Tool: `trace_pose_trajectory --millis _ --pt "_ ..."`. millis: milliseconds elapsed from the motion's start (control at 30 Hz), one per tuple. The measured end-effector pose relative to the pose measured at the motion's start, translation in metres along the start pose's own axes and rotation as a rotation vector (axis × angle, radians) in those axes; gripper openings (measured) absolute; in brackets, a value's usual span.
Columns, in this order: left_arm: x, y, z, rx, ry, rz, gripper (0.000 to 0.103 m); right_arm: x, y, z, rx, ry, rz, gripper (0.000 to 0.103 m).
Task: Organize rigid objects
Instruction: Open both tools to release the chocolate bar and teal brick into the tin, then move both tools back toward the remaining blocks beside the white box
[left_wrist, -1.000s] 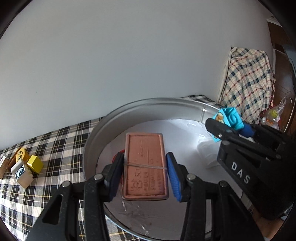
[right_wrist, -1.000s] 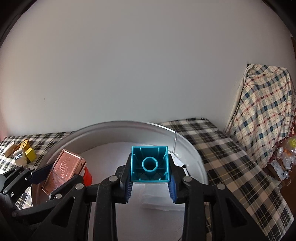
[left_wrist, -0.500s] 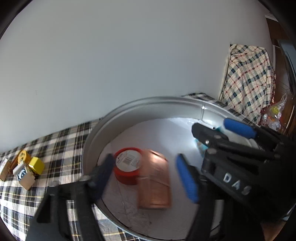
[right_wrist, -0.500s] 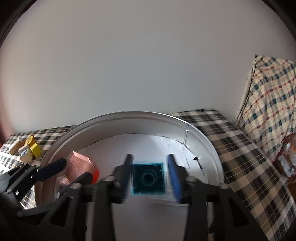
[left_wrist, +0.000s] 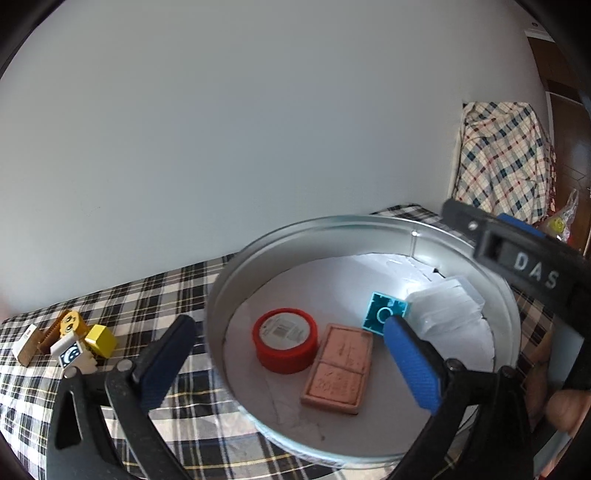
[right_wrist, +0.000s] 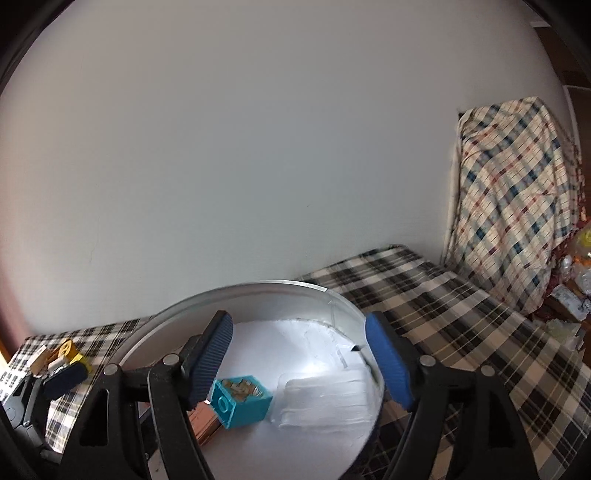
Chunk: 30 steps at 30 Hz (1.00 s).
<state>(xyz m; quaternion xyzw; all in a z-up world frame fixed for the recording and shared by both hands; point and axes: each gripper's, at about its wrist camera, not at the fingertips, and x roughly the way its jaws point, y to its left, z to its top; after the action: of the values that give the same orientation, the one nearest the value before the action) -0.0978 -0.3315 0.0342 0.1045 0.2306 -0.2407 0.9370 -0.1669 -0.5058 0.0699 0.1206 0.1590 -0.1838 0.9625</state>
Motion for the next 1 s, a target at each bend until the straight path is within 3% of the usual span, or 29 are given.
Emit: trace_pose_trajectory --millis 233,567,700,1000 --pt "-0.011 0.021 -0.006 0.010 -0.043 0.109 0.103 -0.022 -0.006 0.002 0.004 -0.132 -0.043 0.076" --pt "-0.026 0.058 -0.018 -0.017 -0.106 0.233 0.103 -0.051 -0.025 0.004 0.074 -0.348 -0.233 0.076" --pt "-0.032 0.067 -0.022 -0.020 -0.106 0.241 0.103 -0.048 -0.031 0.003 0.106 -0.325 -0.288 0.076" --pt "-0.042 0.101 -0.031 0.014 -0.109 0.267 0.103 -0.045 -0.027 -0.005 0.181 -0.269 -0.280 0.076"
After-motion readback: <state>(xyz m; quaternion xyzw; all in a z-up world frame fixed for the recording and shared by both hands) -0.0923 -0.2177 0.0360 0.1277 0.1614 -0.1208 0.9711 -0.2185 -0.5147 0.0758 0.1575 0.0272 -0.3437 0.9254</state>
